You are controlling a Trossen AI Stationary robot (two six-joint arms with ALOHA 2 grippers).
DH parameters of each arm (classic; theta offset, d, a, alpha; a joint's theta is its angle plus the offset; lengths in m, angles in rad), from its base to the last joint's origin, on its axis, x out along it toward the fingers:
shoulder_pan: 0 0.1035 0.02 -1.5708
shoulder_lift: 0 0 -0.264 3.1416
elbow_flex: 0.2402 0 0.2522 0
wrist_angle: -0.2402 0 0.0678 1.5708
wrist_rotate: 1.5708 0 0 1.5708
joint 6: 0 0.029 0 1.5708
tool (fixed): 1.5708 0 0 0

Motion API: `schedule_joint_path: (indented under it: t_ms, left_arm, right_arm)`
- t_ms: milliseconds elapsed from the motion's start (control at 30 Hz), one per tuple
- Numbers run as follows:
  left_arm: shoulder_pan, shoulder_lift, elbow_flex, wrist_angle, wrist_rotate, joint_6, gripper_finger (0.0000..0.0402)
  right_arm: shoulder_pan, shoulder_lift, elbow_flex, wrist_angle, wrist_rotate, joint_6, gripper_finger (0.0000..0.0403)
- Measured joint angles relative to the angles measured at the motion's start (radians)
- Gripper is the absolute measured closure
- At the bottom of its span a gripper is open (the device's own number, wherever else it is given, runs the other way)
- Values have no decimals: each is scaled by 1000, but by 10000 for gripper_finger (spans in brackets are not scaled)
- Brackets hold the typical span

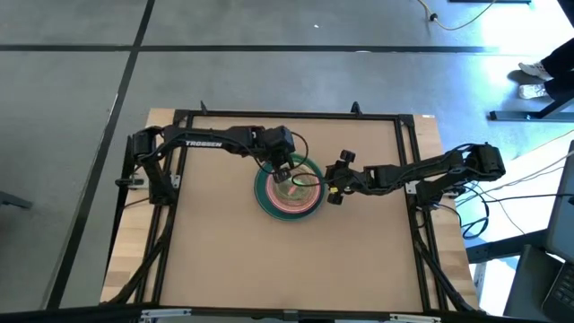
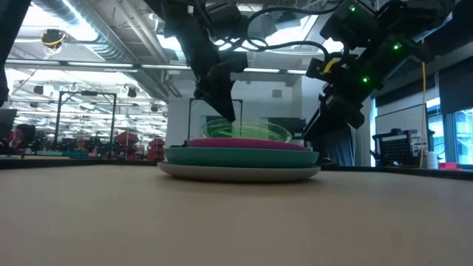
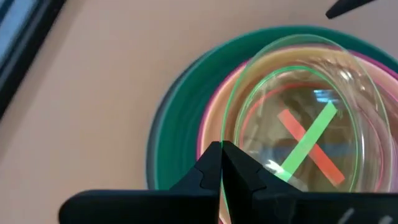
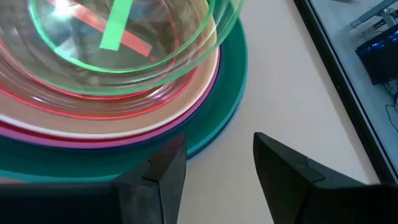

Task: Stack plastic plates
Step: Stack the transparent green plate on top of the transparent pink plate, then return to Home Position

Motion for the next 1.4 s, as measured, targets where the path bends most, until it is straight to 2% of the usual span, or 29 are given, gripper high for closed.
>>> schedule_joint_path:
  t_ms: [267,533,633,867,1067,1200,1400]
  left_arm:
    - [-1,-1,0,5,-12,0,389]
    - [-1,-1,0,8,-12,0,317]
    - [-6,-1,0,7,-12,5,303]
    - [-52,-26,0,3,-15,59,303]
    - [-138,-107,-10,1,-67,121,304]
    - [-181,-215,-111,95,-59,121,304]
    - [-225,-468,-422,409,-57,87,304]
  right_arm:
    - [0,0,0,0,0,0,226]
    - [0,0,0,0,0,0,226]
    - [0,0,0,0,0,0,226]
    - [0,0,0,12,-2,5,226]
    - [1,-26,20,-42,-77,1,226]
    - [0,-111,22,-57,-159,7,226]
    - [0,-267,21,-124,-235,11,226]
